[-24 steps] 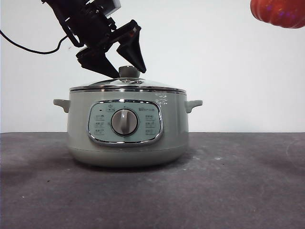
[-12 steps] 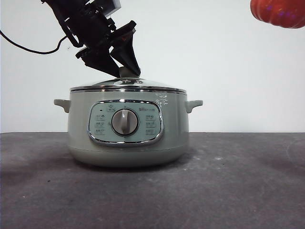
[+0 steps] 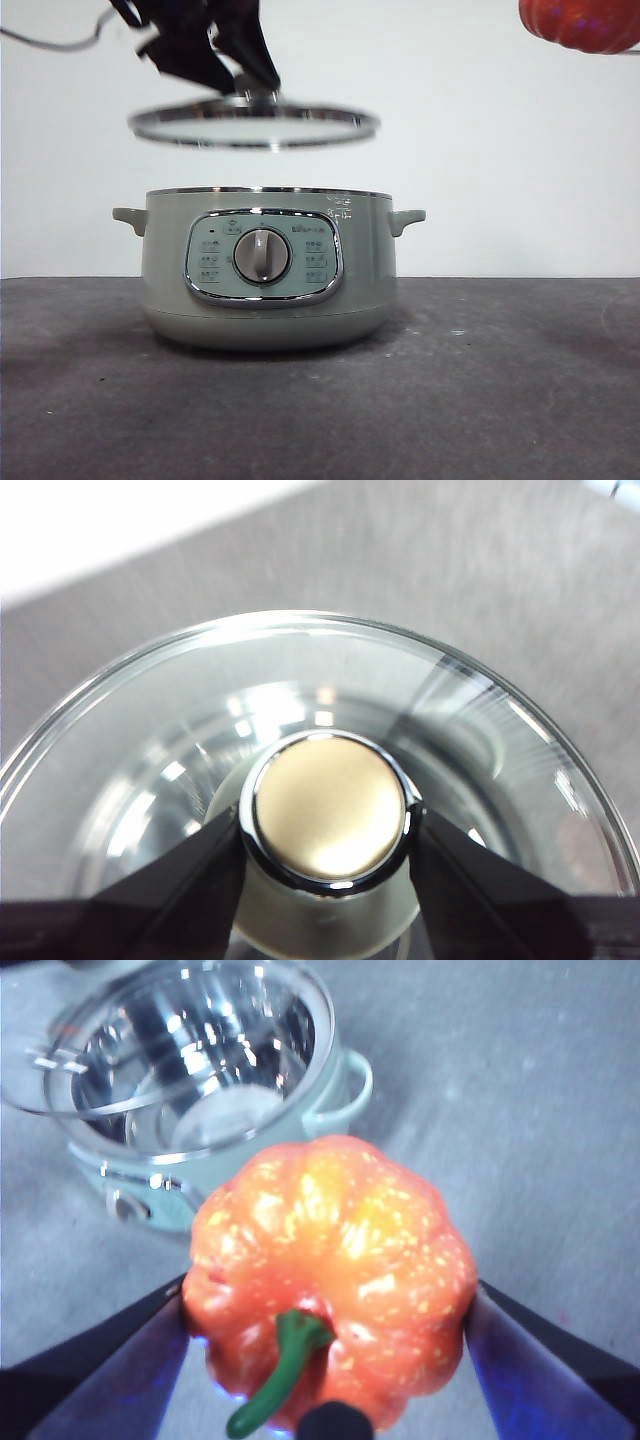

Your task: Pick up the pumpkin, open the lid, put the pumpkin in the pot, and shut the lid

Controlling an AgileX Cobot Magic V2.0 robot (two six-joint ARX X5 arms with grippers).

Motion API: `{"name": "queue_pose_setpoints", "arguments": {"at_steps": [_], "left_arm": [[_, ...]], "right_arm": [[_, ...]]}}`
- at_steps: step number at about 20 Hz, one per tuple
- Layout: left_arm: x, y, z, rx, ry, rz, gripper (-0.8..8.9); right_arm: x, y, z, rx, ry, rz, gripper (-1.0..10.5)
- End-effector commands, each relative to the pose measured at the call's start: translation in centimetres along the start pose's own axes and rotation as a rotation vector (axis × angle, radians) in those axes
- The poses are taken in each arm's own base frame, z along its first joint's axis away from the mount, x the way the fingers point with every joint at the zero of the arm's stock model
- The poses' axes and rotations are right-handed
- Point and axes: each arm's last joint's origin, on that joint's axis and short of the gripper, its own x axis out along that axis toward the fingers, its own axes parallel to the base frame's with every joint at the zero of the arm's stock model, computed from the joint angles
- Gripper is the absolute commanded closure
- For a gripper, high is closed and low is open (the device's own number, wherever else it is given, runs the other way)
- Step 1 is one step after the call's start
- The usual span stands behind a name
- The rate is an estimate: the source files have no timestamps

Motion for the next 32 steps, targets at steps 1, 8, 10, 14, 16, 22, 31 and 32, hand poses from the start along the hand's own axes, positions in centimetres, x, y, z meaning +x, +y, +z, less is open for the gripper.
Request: {"name": "queue_pose_setpoints", "arguments": {"at_steps": [1, 8, 10, 14, 16, 22, 31, 32], "left_arm": [[-3.4, -0.3, 1.4, 0.018, -0.090, 0.014, 8.22], [-14.3, -2.1, 1.6, 0.020, -0.171, 0.092, 8.22], [-16.9, -2.9, 1.1, 0.021, -0.178, 0.108, 8.22], [-21.0, -4.4, -0.2, 0.021, -0.183, 0.118, 8.22], [-22.4, -4.9, -0.8, 0.022, -0.188, 0.119, 8.22], [-24.2, -5.6, -1.7, 0.022, -0.188, 0.119, 8.22], [-24.1, -5.6, -1.9, 0.016, -0.166, 0.114, 8.22], [-24.1, -5.6, -1.9, 0.017, -0.166, 0.114, 8.22]], "right_arm": [[0.6, 0.1, 0.7, 0.002, -0.041, 0.059, 9.6], [6.4, 1.0, 4.9, -0.027, -0.045, 0.160, 9.6], [9.0, 1.7, 6.9, -0.048, -0.028, 0.186, 9.6], [15.4, 4.1, 10.1, -0.110, 0.024, 0.242, 9.6], [18.8, 5.3, 10.9, -0.136, 0.056, 0.263, 9.6], [27.6, 7.7, 9.4, -0.218, 0.137, 0.253, 9.6], [31.7, 8.0, 6.0, -0.269, 0.281, 0.183, 9.6], [31.7, 8.0, 6.0, -0.271, 0.283, 0.183, 9.6]]}}
